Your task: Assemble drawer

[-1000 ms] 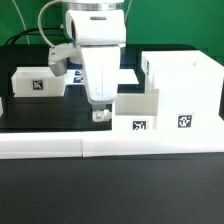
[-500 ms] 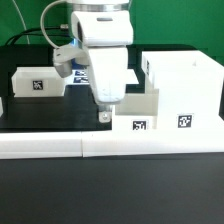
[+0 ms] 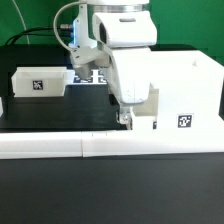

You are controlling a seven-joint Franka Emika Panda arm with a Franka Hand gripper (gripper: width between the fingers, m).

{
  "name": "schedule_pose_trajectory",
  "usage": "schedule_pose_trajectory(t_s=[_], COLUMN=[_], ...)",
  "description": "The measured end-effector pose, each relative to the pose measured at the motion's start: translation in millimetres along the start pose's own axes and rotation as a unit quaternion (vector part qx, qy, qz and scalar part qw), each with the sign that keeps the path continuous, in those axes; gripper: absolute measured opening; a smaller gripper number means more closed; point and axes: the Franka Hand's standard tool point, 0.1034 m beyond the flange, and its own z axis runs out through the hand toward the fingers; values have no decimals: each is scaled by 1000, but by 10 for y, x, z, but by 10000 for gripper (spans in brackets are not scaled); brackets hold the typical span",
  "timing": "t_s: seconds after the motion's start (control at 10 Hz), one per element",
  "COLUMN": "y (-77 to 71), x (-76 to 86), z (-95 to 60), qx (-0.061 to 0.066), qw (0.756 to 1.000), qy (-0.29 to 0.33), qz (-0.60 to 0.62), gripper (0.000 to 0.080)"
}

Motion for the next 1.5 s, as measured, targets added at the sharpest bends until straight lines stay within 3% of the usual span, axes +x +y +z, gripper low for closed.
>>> schedule_pose_trajectory(t_s=[0.3, 0.8, 1.1, 1.5], y=[-7, -190, -345, -329], x=[-31, -261, -165, 115], z=[-1, -31, 84, 93], qx=[-1, 4, 20, 23], qw=[1000, 1000, 1000, 999], qy=[-1, -5, 0, 5], qz=[-2, 10, 10, 27], gripper=[648, 648, 648, 648])
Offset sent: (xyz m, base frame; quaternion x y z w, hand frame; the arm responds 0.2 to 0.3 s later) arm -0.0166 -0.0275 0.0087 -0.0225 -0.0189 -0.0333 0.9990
